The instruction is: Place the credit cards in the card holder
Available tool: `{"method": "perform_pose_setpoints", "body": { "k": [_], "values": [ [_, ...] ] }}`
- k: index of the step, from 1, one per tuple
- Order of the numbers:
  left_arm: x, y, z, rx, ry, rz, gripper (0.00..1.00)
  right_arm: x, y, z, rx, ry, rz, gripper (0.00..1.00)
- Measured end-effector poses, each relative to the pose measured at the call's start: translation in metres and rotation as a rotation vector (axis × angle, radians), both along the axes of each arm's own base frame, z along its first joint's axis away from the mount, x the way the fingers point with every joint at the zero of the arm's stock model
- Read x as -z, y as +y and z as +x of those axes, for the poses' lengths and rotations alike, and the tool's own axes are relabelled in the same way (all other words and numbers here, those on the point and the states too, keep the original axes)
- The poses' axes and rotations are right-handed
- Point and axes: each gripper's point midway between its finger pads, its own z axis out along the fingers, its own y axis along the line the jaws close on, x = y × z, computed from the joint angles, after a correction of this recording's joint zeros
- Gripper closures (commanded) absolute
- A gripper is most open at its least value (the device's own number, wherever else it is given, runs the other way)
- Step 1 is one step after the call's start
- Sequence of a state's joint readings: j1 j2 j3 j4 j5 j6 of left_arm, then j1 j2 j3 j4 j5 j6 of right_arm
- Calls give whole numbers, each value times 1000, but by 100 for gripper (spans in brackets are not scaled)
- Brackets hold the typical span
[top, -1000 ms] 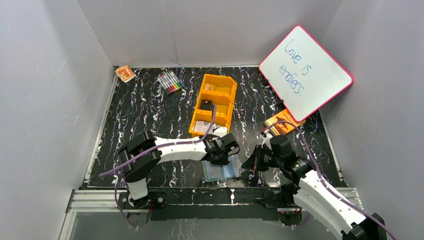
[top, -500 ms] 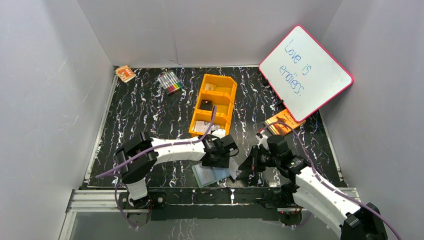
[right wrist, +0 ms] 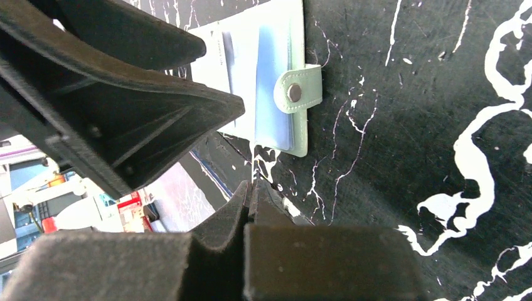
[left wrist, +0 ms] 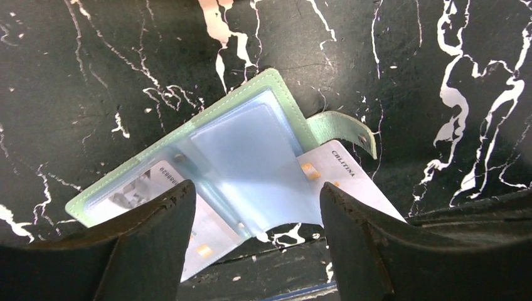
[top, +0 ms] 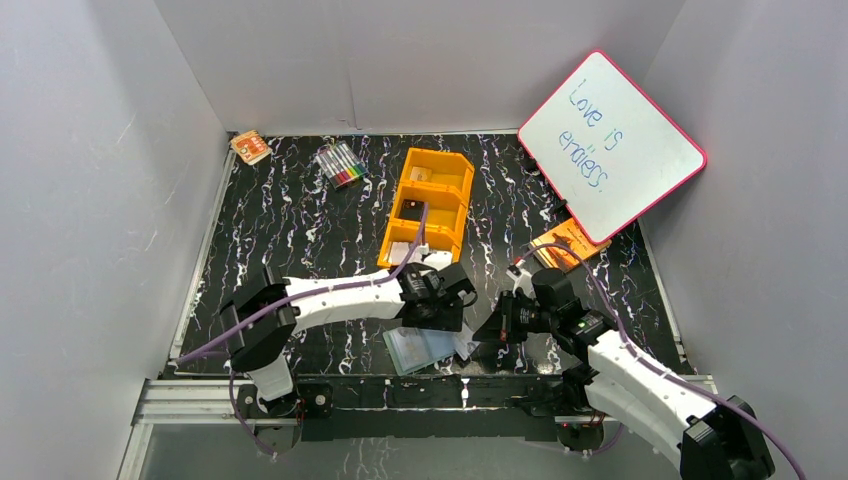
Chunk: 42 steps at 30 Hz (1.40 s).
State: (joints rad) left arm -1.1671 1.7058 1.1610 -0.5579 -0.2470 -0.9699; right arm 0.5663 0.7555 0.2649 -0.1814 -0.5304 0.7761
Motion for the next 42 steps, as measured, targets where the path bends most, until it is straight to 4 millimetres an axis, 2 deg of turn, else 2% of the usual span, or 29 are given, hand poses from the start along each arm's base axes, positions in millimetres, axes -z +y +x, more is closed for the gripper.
{"method": "perform_pose_setpoints", "body": {
  "k": [2,6,10,13,16,21,24,32,42],
  "values": [
    [-7,3,0,-9,-5,-7,29,-1,2,-1,-8,1,9,100],
    [-32,12,0,-57,-39,-63,31,-2,6,-3,-27,5,16,100],
    [-47,47,-10,-144,-61,-112,34,1,9,-7,-50,13,13,100],
    [-38,77,-22,-204,-50,-101,38,4,12,-11,-73,22,2,100],
    [-15,109,-35,-264,-19,-50,42,6,19,-16,-101,26,-12,100],
    [2,130,-46,-315,4,-33,46,7,38,-26,-172,14,-34,100],
    [9,136,-49,-334,12,-38,51,7,49,-29,-199,0,-38,100],
    [20,128,-48,-328,16,-69,78,8,63,-26,-196,-40,-60,100],
    [24,118,-41,-289,1,-73,88,-14,68,-7,-107,-137,-36,100]
  ]
}}
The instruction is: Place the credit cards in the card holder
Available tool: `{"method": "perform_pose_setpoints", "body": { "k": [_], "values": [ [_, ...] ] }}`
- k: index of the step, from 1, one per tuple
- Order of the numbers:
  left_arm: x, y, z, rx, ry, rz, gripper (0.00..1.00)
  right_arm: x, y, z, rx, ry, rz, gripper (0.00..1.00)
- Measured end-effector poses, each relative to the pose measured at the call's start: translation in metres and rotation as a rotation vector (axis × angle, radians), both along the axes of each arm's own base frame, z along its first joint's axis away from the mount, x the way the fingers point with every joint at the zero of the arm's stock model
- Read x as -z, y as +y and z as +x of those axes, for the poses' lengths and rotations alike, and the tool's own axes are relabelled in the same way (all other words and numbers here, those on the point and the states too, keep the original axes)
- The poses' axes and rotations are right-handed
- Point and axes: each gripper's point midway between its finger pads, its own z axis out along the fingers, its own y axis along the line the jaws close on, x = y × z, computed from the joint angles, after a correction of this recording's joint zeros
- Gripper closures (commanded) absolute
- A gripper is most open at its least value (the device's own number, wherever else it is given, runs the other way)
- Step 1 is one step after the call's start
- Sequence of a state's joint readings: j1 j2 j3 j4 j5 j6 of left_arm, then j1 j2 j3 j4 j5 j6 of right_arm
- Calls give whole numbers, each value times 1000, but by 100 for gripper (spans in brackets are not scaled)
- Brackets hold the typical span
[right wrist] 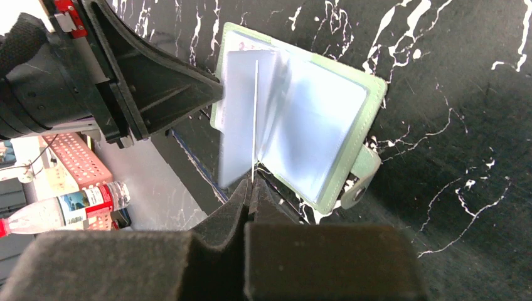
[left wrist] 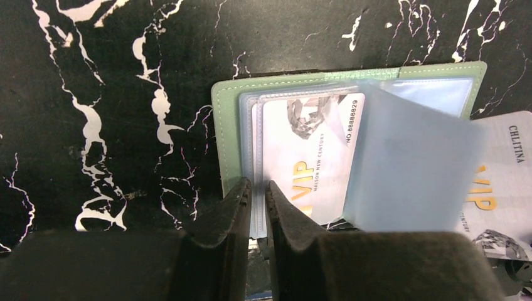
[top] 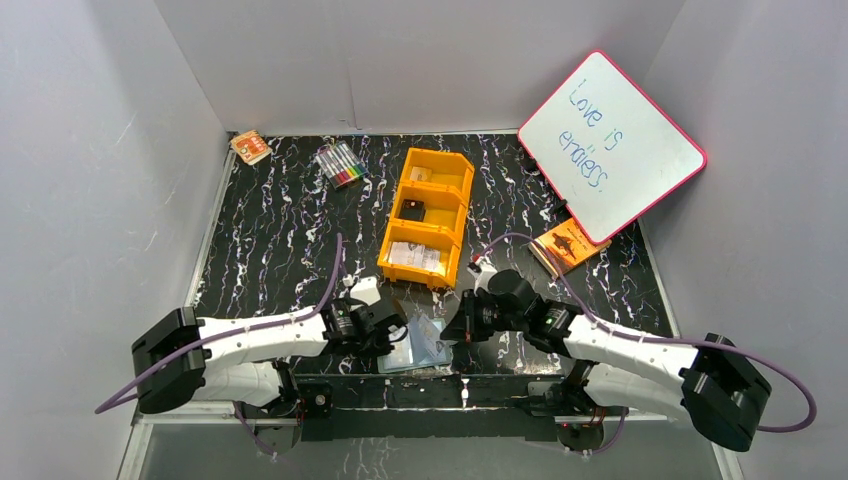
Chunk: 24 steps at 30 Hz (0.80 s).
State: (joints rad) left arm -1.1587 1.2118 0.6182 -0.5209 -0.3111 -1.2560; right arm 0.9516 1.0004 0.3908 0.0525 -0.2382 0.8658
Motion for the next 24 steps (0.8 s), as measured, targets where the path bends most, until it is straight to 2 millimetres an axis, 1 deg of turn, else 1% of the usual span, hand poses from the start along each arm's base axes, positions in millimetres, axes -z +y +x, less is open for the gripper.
{"method": "perform_pose_setpoints", "body": {
  "k": [3,5,8,12,16,20,24],
  "values": [
    [-1,-2,3,10,-3,8,87,-4,3,2,2,-8,7,100],
    [-1,-2,4,14,-6,15,84,-2,4,2,-3,-3,2,100],
    [-2,0,4,11,-9,19,77,7,6,-1,-16,17,-20,100],
    [-15,5,5,-4,-31,-7,70,15,10,-4,-31,36,-39,100],
    [-29,11,5,-21,-58,-41,66,17,15,-5,-43,38,-39,100],
    [-43,13,8,-39,-85,-61,64,10,18,-2,-23,29,-19,100],
    [-43,19,10,-65,-95,-47,64,-9,16,5,44,-6,40,100]
  ]
}}
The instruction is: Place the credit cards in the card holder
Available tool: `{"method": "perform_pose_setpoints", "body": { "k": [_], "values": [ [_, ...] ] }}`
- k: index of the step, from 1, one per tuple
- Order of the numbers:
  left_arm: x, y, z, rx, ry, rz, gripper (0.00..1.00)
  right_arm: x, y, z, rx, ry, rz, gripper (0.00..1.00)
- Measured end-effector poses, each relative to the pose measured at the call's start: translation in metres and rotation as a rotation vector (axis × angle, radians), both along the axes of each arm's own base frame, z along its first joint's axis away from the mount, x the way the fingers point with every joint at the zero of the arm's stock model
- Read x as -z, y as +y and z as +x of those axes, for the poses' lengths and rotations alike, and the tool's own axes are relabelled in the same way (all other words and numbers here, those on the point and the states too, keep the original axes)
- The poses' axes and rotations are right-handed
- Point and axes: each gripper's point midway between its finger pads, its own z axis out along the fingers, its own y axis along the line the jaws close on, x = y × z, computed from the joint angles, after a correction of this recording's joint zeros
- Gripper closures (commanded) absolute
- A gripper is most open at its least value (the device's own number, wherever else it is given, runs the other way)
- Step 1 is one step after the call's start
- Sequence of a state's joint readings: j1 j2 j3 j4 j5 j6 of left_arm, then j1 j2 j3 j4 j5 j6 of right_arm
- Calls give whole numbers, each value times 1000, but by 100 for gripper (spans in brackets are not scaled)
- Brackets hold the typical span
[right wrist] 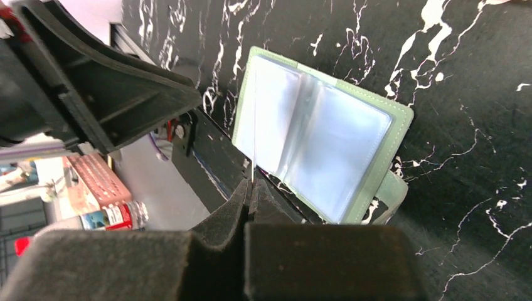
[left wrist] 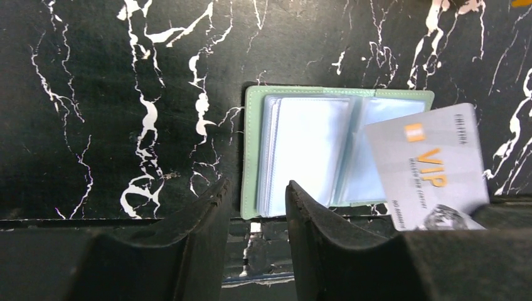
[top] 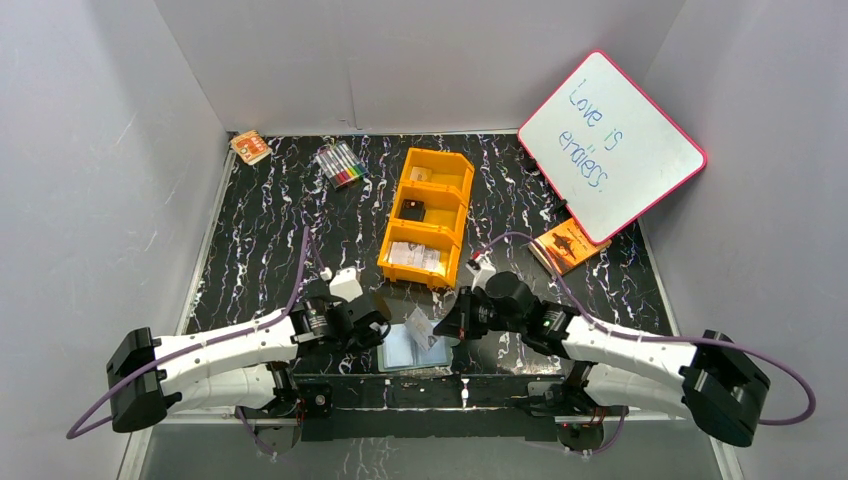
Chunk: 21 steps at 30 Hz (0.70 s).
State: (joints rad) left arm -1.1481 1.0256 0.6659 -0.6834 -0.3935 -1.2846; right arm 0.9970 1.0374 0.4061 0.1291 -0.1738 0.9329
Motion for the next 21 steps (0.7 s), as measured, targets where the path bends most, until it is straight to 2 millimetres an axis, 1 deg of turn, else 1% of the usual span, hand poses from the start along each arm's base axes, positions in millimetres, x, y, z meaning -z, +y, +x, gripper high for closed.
{"method": "perform_pose_setpoints", "body": {
  "k": [2,3,5,9,12,15,21],
  "values": [
    [2,3,1,-19,-2,8,64,-7,-2,3,32,-8,27,100],
    [4,4,1,-25,-1,10,64,-7,-3,3,45,-5,33,100],
    [10,9,-1,-38,7,20,64,-1,-7,2,61,13,27,100],
    [27,20,-7,-57,32,53,64,19,-14,-4,75,67,-15,100],
    [37,24,-11,-61,51,75,65,26,-15,-6,74,87,-31,100],
    [42,23,-12,-60,66,80,65,25,-13,-7,67,92,-27,100],
    [44,15,-12,-54,74,58,65,24,-11,-8,57,92,-15,100]
  ]
}}
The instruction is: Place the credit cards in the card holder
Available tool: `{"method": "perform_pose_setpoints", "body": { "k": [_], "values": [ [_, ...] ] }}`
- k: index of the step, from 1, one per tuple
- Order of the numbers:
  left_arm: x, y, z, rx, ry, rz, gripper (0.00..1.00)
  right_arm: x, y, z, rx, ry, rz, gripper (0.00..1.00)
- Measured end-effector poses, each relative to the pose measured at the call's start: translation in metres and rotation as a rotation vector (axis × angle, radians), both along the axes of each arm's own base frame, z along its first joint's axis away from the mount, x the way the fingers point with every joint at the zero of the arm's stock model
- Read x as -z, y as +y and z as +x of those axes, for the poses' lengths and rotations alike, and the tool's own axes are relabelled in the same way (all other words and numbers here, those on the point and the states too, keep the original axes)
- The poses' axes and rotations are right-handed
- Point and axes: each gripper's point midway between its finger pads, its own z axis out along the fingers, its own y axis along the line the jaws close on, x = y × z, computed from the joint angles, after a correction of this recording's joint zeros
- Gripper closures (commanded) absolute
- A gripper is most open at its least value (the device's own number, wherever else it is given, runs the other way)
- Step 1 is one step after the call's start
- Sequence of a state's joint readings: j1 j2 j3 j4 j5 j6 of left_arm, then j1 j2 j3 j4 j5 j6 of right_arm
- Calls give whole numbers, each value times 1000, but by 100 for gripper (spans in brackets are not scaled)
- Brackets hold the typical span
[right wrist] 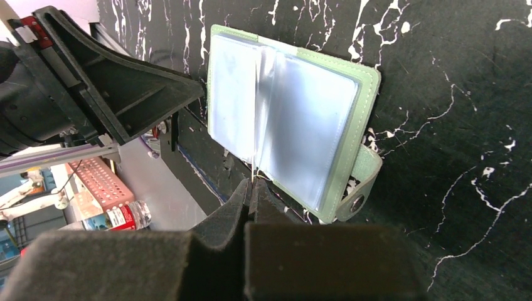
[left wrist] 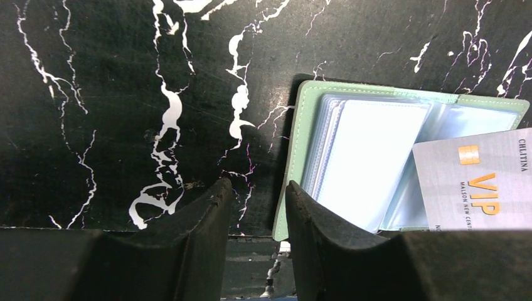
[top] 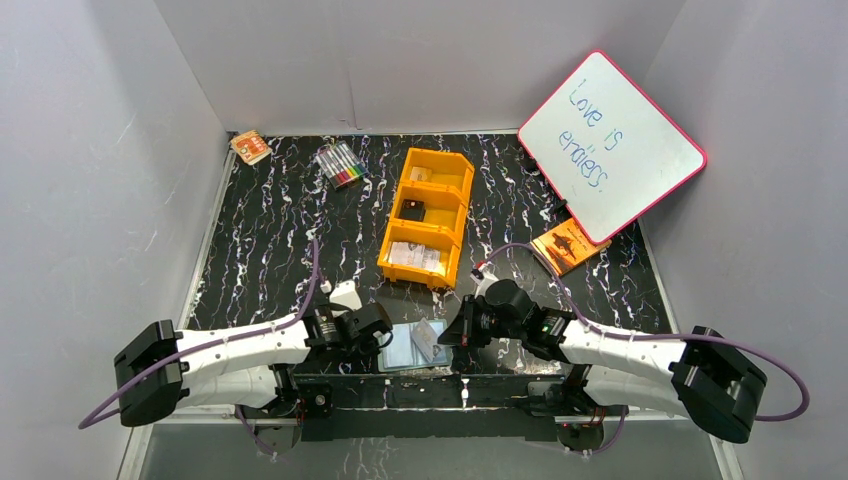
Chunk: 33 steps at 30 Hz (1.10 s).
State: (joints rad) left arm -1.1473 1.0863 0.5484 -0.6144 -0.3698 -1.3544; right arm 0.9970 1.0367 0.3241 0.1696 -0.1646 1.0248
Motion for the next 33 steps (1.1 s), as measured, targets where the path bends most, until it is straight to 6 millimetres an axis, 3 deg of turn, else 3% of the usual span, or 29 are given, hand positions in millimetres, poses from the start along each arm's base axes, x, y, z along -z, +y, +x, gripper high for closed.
{"method": "perform_pose_setpoints", "body": {
  "k": [33],
  "values": [
    [10,-7,-3,13,20,-27,66,11,16,1,-31,33,25,100]
  ]
}}
